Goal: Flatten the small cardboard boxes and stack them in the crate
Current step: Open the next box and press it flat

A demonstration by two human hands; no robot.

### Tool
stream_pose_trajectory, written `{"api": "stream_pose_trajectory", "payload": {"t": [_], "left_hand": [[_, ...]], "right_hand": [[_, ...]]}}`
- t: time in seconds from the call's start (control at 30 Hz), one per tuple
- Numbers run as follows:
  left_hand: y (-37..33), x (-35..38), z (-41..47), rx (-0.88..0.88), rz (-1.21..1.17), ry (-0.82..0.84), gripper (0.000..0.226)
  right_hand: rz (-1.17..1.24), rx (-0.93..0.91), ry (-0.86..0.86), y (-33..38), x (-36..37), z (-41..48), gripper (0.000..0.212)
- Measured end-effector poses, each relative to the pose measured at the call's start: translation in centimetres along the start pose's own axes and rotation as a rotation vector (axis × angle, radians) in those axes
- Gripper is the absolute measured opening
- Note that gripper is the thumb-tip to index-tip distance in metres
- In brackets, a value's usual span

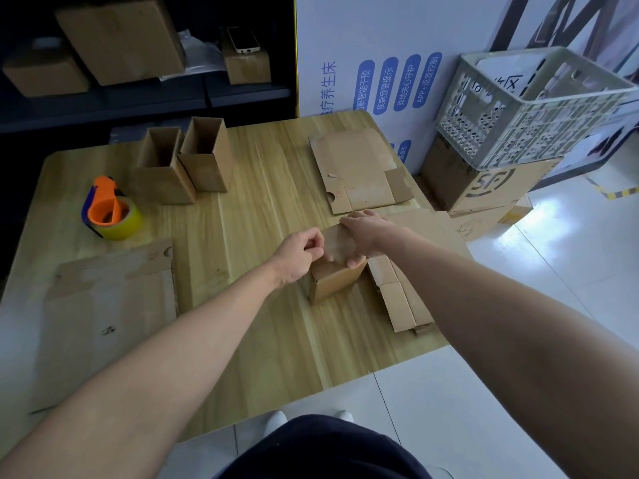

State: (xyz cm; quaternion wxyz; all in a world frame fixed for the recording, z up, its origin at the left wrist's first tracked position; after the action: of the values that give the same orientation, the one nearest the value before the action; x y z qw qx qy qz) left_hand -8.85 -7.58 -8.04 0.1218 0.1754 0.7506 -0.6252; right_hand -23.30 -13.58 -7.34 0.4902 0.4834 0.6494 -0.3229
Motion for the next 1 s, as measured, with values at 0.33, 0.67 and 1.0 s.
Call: {"api": "stream_pose_trajectory", "payload": {"t": [0.33, 0.67, 1.0], "left_hand": [[3.3, -2.3, -1.4, -0.453, -0.680, -0.301, 0.032], [2.5, -2.5, -1.4, -0.504, -0.855, -0.468, 0.024], [0.5, -4.7, -0.3, -0.414, -0.921, -0.457, 0.023]], "right_hand": [[-0.027, -0.029, -0.041, 0.1, 0.2, -0.1, 0.101], [0.099, -0.126, -0.010, 4.5, 0.5, -2.6, 0.144], [0.324, -0.081, -0.364, 3.6, -1.2, -3.9, 0.117]]}}
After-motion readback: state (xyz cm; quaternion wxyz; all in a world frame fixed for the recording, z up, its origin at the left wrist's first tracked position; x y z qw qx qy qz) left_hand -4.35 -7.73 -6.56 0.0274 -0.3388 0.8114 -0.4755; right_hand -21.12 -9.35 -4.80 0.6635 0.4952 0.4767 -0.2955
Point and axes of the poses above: each hand's wrist, its own z-axis towards the middle knuckle, its own x-axis out of the palm, y = z × x, the point moved 4 cm from there along z, towards the middle knuckle, and after that the axes turned 11 degrees about -y, right-handed, at the moved point
